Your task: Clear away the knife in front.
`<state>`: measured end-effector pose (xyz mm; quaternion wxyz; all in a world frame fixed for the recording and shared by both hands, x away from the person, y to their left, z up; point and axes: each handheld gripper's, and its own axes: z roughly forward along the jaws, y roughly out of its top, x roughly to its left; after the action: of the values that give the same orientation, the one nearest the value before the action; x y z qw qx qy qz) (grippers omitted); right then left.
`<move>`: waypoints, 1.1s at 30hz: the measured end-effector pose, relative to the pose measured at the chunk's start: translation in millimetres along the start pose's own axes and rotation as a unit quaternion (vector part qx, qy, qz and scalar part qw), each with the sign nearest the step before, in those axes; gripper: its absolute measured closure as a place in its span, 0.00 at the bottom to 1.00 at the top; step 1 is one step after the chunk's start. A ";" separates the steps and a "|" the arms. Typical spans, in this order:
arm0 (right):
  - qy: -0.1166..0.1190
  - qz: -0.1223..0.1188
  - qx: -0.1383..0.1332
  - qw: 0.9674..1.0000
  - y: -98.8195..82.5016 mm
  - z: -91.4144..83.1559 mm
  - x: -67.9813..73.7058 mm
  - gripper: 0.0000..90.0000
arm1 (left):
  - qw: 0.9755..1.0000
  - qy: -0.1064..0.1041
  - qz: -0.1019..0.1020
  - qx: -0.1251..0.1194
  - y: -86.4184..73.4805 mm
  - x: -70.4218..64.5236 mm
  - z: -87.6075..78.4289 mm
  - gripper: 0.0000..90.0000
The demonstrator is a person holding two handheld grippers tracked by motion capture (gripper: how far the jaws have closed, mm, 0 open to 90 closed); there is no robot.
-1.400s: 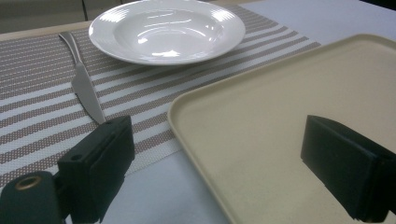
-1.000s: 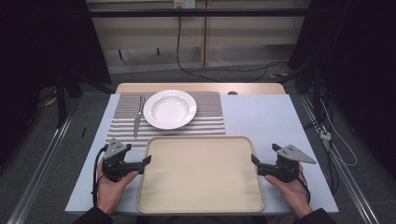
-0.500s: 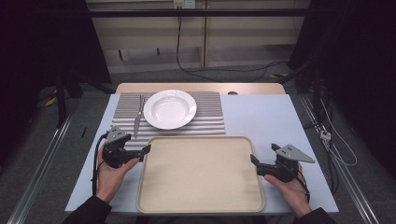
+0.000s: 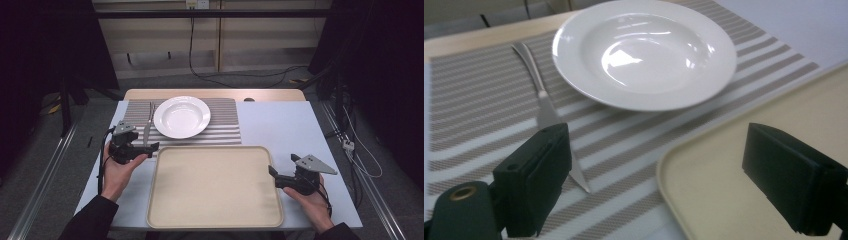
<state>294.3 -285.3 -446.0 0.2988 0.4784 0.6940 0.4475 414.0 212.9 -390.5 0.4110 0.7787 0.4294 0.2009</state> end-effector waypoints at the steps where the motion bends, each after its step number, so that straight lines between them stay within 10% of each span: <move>1: 0.000 -0.001 0.001 1.000 0.0 0.0 0.2 0.11 | 1.000 0.007 0.004 0.004 2.8 1.8 1.2 0.13; 33: 0.009 0.006 0.017 1.000 -1.9 8.5 -2.8 0.10 | 0.992 0.080 -0.040 0.085 48.6 87.2 88.6 0.20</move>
<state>301.7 -285.3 -451.3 0.2818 0.4832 0.7013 0.4419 545.4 229.9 -406.0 0.3150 0.7747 0.5070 0.2087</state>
